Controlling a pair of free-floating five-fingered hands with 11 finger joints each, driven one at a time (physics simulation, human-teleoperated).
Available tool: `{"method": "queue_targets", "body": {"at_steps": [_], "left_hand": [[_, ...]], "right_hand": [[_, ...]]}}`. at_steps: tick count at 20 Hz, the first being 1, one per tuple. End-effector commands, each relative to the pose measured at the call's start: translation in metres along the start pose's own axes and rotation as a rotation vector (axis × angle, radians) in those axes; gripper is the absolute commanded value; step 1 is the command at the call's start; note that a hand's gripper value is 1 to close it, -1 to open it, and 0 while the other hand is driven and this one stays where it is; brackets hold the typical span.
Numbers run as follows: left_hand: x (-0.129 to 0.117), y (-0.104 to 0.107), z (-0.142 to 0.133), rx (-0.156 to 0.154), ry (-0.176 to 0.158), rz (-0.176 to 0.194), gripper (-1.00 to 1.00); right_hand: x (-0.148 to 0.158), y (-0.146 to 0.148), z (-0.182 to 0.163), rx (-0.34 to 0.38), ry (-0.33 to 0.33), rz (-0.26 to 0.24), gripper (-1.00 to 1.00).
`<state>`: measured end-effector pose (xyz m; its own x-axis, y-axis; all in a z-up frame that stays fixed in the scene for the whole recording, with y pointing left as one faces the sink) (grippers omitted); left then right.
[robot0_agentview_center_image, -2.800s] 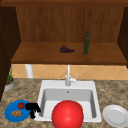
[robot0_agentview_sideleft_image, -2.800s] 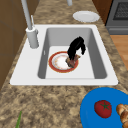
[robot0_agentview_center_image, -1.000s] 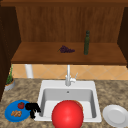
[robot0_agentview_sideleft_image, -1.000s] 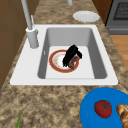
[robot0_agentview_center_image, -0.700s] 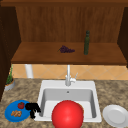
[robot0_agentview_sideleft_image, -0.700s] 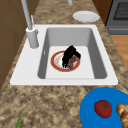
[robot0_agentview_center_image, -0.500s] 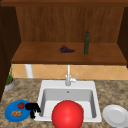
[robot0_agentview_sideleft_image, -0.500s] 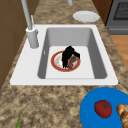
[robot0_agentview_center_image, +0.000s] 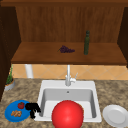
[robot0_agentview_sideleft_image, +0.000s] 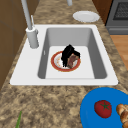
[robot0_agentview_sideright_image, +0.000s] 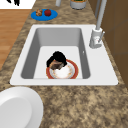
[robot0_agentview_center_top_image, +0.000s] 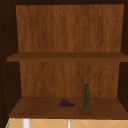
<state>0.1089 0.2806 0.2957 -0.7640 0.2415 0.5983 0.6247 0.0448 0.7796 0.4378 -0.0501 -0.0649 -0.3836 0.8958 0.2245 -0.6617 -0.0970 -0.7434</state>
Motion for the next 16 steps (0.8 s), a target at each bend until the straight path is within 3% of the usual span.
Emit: {"method": "queue_targets", "body": {"at_steps": [1,8,16], "left_hand": [[0.0,0.0,0.0,0.0,0.0,0.0,0.0],[0.0,0.0,0.0,0.0,0.0,0.0,0.0],[0.0,0.0,0.0,0.0,0.0,0.0,0.0]], "right_hand": [[0.003,-0.02,0.021,-0.01,-0.003,-0.017,1.0],[0.001,-0.046,0.068,-0.018,0.016,-0.011,1.0],[0.009,-0.078,0.129,-0.052,0.015,0.032,1.0]]}}
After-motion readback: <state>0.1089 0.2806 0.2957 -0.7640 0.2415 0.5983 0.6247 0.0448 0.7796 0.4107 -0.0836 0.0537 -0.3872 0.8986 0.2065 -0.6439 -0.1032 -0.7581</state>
